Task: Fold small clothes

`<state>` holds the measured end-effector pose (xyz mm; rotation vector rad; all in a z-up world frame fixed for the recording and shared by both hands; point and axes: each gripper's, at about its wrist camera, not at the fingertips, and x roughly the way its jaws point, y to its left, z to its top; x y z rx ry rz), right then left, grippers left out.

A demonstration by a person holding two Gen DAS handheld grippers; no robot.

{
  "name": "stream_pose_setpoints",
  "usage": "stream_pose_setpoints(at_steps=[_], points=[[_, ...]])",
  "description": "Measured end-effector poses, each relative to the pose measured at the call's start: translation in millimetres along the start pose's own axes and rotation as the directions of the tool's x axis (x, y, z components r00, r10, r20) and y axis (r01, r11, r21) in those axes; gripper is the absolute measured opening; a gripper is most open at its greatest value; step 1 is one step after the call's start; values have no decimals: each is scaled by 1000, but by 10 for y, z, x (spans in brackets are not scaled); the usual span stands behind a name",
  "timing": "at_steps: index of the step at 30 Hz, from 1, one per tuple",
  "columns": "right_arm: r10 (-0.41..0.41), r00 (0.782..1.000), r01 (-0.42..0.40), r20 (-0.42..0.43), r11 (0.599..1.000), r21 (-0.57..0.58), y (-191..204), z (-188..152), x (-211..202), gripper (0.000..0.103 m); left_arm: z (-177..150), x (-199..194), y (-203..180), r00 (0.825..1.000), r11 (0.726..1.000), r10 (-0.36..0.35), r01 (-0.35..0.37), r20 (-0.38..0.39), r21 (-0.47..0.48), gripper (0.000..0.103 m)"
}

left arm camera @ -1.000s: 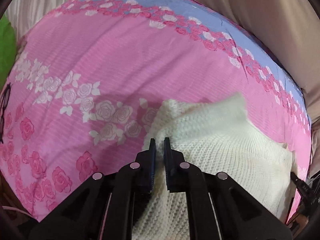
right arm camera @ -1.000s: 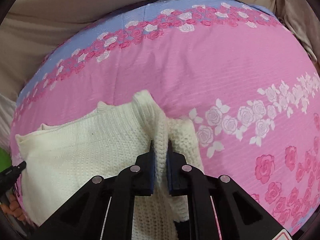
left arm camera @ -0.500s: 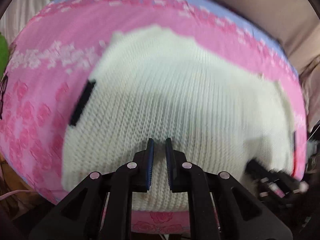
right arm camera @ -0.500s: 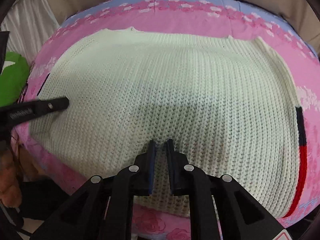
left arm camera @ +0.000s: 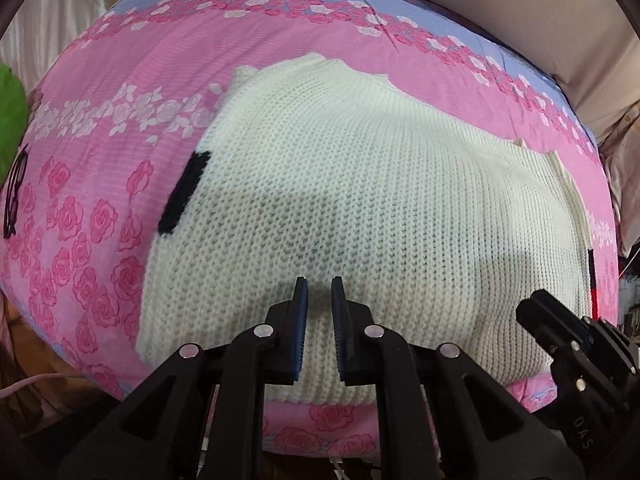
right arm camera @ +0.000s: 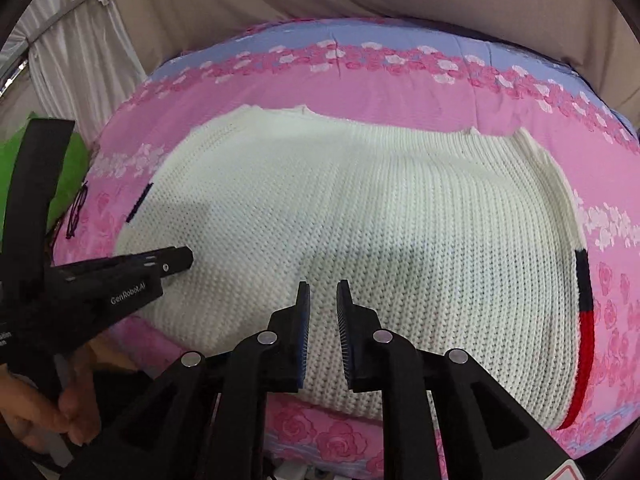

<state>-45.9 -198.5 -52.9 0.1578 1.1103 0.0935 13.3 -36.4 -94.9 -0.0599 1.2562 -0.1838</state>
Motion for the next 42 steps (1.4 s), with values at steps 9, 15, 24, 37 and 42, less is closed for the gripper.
stream_pose_setpoints(at_steps=[9,15,24,37,42], points=[[25,998,-24,-50,1000,9,133,-30,131,15,42,-148,830,993,953,-105,114,49,-281,43],[10,998,-9,-62,1000,19,129,4,201,15,67,-59,1041,973,892,-222,228,62,-391,50],[4,997,-2,-74,1000,23,122,53,288,15,129,-236,1141,983,909,-120,166,141,-383,69],[10,995,-10,-100,1000,7,69,35,452,15,310,-246,806,934,863,-344,357,102,-357,24],[35,999,-34,-7,996,79,-216,3,26,19,473,-757,1,895,885,-427,443,126,-143,23]])
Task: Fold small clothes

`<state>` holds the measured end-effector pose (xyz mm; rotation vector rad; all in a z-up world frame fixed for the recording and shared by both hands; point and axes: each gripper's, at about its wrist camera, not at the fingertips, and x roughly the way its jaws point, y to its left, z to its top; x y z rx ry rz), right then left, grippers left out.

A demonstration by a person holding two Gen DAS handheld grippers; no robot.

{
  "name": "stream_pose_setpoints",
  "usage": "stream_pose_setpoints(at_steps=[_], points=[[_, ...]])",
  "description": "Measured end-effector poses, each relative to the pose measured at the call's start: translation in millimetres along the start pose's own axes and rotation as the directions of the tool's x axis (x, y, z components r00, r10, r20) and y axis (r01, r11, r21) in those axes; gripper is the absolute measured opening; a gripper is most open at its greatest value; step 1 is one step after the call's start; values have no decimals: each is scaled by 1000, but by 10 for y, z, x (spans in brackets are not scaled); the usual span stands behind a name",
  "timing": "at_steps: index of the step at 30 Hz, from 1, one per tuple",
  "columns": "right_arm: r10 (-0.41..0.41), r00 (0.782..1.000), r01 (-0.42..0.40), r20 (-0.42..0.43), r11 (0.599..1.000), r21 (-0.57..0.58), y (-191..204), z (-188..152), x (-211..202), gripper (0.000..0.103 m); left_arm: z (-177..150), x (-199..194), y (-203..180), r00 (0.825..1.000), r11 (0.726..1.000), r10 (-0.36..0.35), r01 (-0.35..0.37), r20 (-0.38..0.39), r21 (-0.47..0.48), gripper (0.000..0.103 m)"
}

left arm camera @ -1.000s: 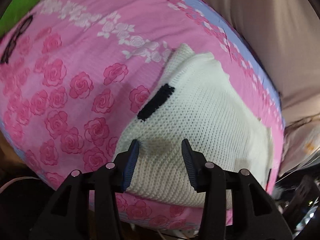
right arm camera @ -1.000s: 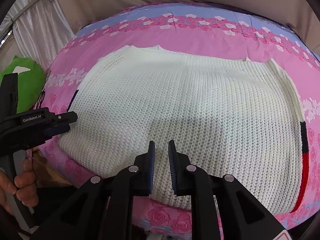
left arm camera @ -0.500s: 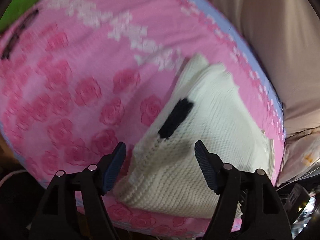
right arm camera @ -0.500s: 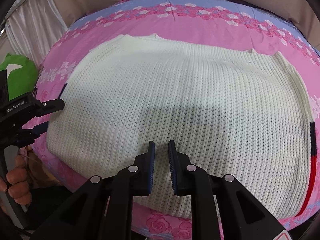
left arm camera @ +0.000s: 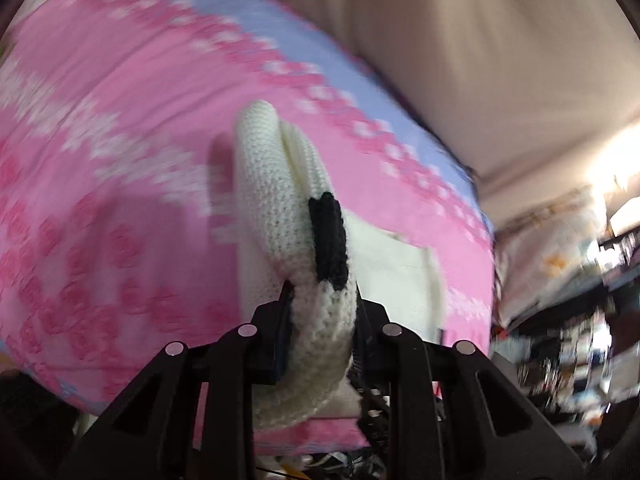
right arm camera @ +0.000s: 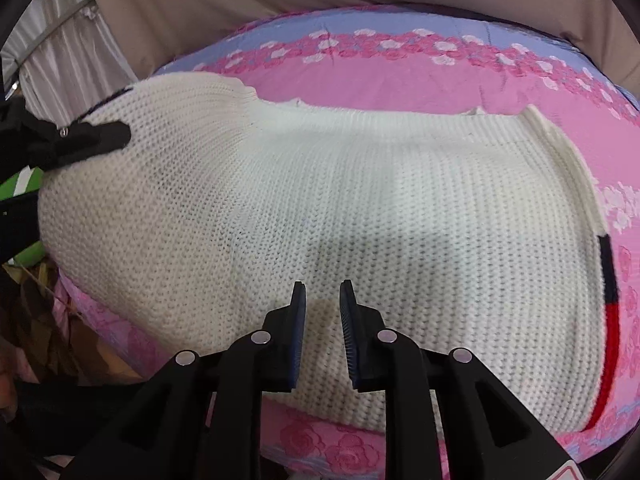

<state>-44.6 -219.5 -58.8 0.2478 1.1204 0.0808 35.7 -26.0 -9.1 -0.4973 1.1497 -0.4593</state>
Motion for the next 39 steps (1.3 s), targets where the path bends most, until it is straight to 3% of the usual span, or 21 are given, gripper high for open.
stream_pose_setpoints(at_steps=[3,6,8,10,11,13,14,15,16,18,21,24,27,30,32,34,35,37,39], points=[[-27,998,24,58,997,67,-283,-123,-331,25,-135,190,-639,997,987,-54,62,-55,146,23],[-65,993,49,95,986,160,-635,-341,-621,25,-411,586,-1180,987,954,-67,106,-148,279,23],[-99,990,75,102,972,221,-845,-496,-749,28,-655,959,-1415,972,924,-33,118,-232,363,27],[-131,987,102,89,956,276,-1084,-641,-815,30,-825,1302,-1500,957,904,52,76,-286,420,34],[-144,986,113,82,946,303,-1163,-705,-829,30,-904,1382,-1476,946,908,97,43,-310,416,35],[-157,984,119,79,928,352,-1308,-798,-918,30,-921,1250,-1379,951,925,59,63,-304,376,45],[-159,983,114,95,923,366,-1346,-817,-982,33,-910,1123,-1340,960,923,58,53,-274,381,63],[-157,982,106,107,921,374,-1368,-826,-1025,41,-893,997,-1313,969,916,76,25,-234,400,73],[-146,982,90,119,920,381,-1388,-810,-1074,44,-876,846,-1240,978,904,91,-1,-189,428,74],[-92,985,27,147,918,396,-1382,-755,-1142,55,-831,718,-1095,978,888,125,-36,-166,459,77],[-19,990,-34,143,932,360,-1258,-579,-1094,73,-844,639,-734,958,869,186,-56,-220,491,77],[7,998,-24,56,952,306,-1101,-453,-855,75,-1048,698,-513,929,840,253,-73,-270,537,77],[48,999,-39,-22,947,319,-1017,-437,-635,75,-1170,866,-366,913,848,278,-86,-299,524,77],[83,996,-63,-39,932,358,-996,-436,-514,75,-1163,1015,-301,906,842,332,-159,-263,516,76],[70,997,-50,-44,932,358,-996,-395,-447,74,-1176,1117,-289,895,833,355,-173,-269,525,75],[52,999,-47,-4,942,333,-993,-325,-449,30,-1188,1185,-290,887,831,365,-174,-282,528,71],[50,999,-52,15,942,332,-999,-280,-495,22,-1194,1201,-290,883,833,370,-178,-288,525,70],[99,981,-153,166,921,358,-1076,-203,-860,19,-1184,1225,-271,877,844,372,-183,-305,504,69],[91,960,-178,264,927,330,-1108,-199,-1224,19,-1183,1227,-282,877,853,365,-179,-313,491,69]])
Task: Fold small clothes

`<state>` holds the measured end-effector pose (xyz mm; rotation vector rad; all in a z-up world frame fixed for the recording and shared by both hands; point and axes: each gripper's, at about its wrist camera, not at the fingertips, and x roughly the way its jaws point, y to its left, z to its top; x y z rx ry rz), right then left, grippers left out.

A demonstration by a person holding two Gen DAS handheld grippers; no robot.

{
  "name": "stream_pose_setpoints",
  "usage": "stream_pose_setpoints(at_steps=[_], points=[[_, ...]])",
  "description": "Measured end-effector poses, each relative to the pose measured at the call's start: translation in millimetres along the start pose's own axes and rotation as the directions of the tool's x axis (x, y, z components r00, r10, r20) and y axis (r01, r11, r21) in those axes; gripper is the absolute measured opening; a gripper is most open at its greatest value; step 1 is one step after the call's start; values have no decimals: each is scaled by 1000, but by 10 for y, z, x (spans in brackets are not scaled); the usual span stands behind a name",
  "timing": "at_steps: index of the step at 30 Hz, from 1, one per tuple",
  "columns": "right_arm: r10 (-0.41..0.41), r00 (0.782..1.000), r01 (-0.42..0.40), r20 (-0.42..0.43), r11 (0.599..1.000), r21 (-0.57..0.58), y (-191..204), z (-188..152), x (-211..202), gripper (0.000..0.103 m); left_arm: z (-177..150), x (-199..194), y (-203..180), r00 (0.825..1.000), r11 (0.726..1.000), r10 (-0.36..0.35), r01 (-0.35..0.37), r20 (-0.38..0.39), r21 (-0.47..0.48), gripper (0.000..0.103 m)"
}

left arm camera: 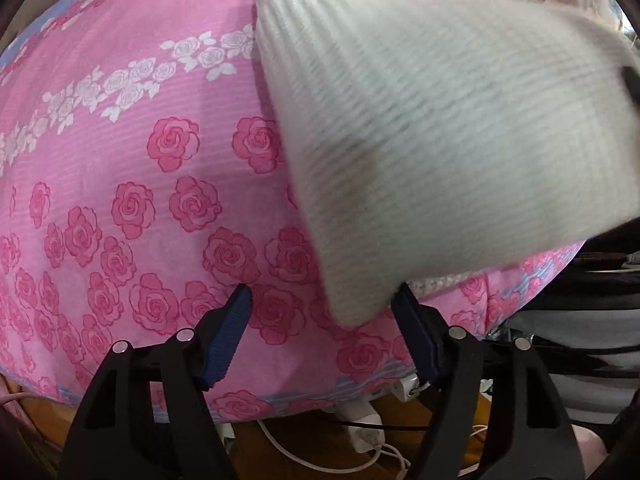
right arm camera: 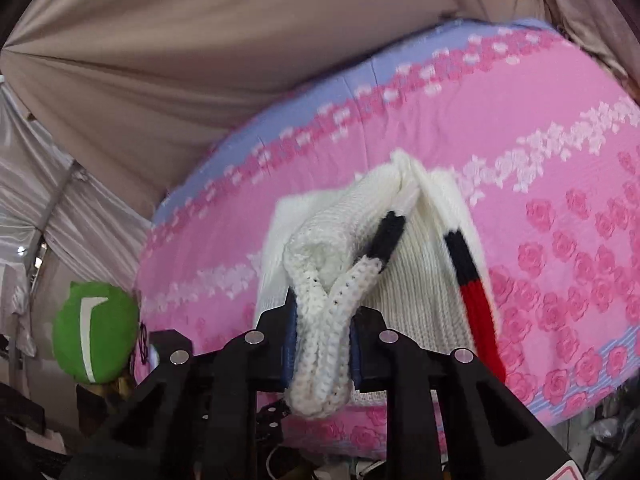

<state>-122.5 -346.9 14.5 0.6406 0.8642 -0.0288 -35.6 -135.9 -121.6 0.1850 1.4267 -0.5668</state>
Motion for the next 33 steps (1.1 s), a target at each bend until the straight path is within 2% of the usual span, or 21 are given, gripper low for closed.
stream_pose_setpoints(at_steps=[1,2,4,5,6,7,10,14,15,17,18,20,22,23,25,27,28,30,31,32,33], points=[[-22,1000,23,19,999,-27,-33,-9,-62,19,-6,13,-21,1000,1000,10,-10,-2,5,69],[-76,997,76,-5,996,-38,-149,-59,-1,18,-11,32,-36,1000,1000,17,-17,-7,11,69],[-196,971,197,-139,980,-6,-597,-274,356,18,-13,84,-64,999,999,31,-30,-26,13,69],[-212,954,223,-212,974,29,-800,-390,522,18,-12,81,-88,999,1000,27,-27,-23,14,69],[-176,957,201,-232,976,86,-928,-481,581,18,-12,46,-103,1000,1000,16,-16,-16,17,69],[-147,964,179,-220,975,130,-955,-502,534,19,-16,-34,-123,1000,1000,5,-5,9,22,68],[-139,977,162,-164,977,139,-823,-436,314,33,-28,-324,-143,994,999,-20,17,107,30,68],[-221,973,223,-73,975,12,-532,-231,81,46,52,-707,-194,970,1000,0,-5,242,22,73],[-232,972,231,-44,973,-27,-446,-163,69,56,73,-771,-180,965,1000,-2,-1,263,10,73],[-245,969,243,-14,966,-83,-359,-22,130,64,167,-838,-165,957,1000,-6,14,289,-25,75],[-245,969,242,-18,964,-112,-326,8,232,64,222,-837,-174,956,999,-7,19,293,-38,75],[-271,960,259,-67,954,-152,-330,2,522,63,263,-811,-206,959,999,8,7,285,-52,76],[-275,952,254,-137,955,-155,-420,-26,779,27,335,-786,-237,961,998,26,-8,277,-66,76],[-245,958,226,-148,965,-132,-441,3,776,19,336,-778,-245,962,997,34,-15,273,-72,76],[-164,985,159,-54,983,-95,-372,111,485,16,334,-798,-235,961,997,44,-23,272,-77,76],[-145,989,147,24,984,-104,-302,203,212,16,327,-791,-246,960,996,57,-37,273,-76,75],[-151,988,153,34,984,-94,-350,204,166,16,326,-770,-259,961,996,62,-43,270,-76,76],[-211,977,208,-21,974,-85,-562,122,332,16,339,-704,-288,963,995,80,-62,258,-78,76],[-271,958,260,-97,959,-110,-735,18,566,18,343,-685,-295,964,995,83,-65,254,-78,76],[-293,944,276,-154,953,-121,-852,-62,738,20,349,-660,-306,964,995,84,-67,251,-78,76],[-269,955,258,-121,961,-104,-897,-90,716,21,354,-644,-315,964,994,94,-77,247,-79,75]])
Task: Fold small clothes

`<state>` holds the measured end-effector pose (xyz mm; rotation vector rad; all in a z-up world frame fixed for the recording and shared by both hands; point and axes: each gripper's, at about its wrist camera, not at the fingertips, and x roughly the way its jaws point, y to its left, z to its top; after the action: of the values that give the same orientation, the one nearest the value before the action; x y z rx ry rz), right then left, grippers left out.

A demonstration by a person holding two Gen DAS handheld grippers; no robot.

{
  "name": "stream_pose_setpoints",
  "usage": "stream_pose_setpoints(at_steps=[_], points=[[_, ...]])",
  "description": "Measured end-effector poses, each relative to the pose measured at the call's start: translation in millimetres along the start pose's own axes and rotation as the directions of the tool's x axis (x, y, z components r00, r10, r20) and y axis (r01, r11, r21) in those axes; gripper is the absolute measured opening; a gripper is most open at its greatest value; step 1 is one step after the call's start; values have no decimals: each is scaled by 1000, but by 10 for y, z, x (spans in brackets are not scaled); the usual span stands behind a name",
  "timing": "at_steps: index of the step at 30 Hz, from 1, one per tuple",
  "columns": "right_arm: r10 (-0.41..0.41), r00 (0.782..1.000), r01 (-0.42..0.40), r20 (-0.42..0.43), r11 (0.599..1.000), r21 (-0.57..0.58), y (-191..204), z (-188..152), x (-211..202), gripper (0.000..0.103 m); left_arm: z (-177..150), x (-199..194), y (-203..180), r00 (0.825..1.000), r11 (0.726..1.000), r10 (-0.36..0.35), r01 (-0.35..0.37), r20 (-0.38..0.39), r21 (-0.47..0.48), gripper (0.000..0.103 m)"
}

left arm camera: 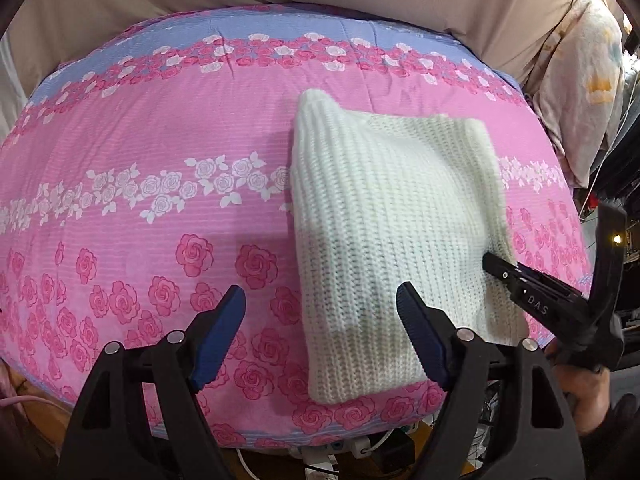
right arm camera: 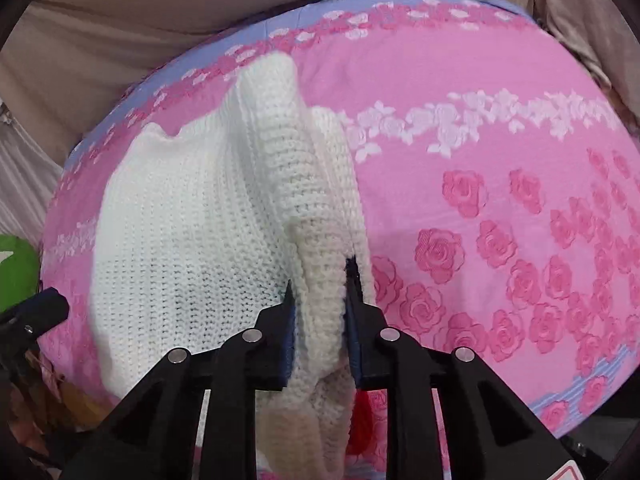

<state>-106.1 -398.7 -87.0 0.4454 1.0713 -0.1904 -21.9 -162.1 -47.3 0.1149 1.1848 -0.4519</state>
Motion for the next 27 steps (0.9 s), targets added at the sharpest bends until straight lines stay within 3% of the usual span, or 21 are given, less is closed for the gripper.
stream_pose_setpoints(at_steps=[3,7,8,11,13,19,23,26,27], points=[[29,998,-31,54,999,28,99,118,-337,22,2,-2,-25,1000,1000,24,-24,1,9,75],[17,983,-4,181,997,-71,387,123,-849,26,7,16,-60,999,998,52,-52,-1,20,76],[18,985,0,174,995,-103,477,87,-857,26,7,28,-65,998,998,58,-58,-6,23,75],[-31,998,39,48,982,-183,572,-143,-425,24,13,50,-64,998,998,58,-58,-12,16,75],[-55,995,40,-86,984,-176,495,-302,-5,11,13,66,-63,998,998,61,-60,-18,13,75],[-1,999,6,32,984,-179,664,-231,-537,12,-4,90,-51,997,997,71,-70,-31,22,75],[-97,988,66,-122,970,-235,604,-446,19,11,-23,141,-38,996,997,75,-75,-52,13,76],[-14,997,5,-75,993,-119,550,-333,-215,12,-13,97,-9,997,997,73,-72,-38,8,76],[26,999,-27,-23,997,-71,513,-226,-374,17,4,75,2,997,998,69,-69,-25,4,76]])
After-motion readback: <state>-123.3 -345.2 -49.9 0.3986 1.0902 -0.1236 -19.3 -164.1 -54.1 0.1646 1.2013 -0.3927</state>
